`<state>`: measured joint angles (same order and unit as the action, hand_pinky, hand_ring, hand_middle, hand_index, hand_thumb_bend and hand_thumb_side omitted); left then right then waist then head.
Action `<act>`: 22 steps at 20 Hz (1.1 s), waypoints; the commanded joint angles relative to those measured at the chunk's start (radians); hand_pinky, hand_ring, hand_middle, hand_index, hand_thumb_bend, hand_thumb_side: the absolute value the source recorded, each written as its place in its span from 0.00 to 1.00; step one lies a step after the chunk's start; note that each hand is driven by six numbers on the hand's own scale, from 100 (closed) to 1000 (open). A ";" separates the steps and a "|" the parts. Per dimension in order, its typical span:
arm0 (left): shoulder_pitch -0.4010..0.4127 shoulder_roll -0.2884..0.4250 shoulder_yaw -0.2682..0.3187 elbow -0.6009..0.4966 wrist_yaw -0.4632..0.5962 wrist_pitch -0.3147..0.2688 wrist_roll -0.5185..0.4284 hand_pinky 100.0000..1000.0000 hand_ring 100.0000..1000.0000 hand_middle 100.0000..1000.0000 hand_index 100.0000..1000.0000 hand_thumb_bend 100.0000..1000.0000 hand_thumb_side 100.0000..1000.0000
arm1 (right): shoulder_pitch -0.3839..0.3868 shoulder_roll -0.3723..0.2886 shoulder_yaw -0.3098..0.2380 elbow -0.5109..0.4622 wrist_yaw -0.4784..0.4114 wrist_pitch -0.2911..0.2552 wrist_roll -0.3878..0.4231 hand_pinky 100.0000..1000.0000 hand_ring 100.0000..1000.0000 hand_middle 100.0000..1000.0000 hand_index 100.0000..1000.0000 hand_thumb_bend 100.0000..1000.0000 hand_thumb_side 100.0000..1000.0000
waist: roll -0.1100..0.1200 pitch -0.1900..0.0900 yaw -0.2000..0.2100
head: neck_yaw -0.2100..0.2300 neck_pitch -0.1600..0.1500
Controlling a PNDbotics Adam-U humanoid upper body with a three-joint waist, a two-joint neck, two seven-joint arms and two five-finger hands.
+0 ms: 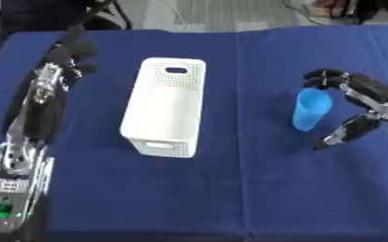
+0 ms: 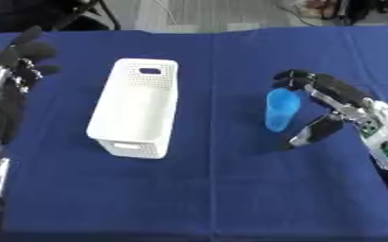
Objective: Pick up objects on the table and place them in the box.
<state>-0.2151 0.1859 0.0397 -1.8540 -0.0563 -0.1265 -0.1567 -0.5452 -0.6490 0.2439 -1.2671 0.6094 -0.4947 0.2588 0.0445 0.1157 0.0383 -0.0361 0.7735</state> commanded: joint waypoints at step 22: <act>-0.011 0.006 -0.003 -0.015 -0.006 -0.002 -0.016 0.78 0.86 0.99 0.81 0.00 1.00 | -0.008 0.018 0.015 0.003 0.030 -0.027 0.002 0.46 0.47 0.80 0.78 0.94 0.33 | 0.001 -0.013 -0.004 | -0.009 -0.004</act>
<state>-0.2151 0.1859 0.0394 -1.8540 -0.0575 -0.1271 -0.1696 -0.5438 -0.6187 0.2631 -1.2570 0.6367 -0.5171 0.2617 0.0474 0.1157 0.0352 -0.0362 0.7735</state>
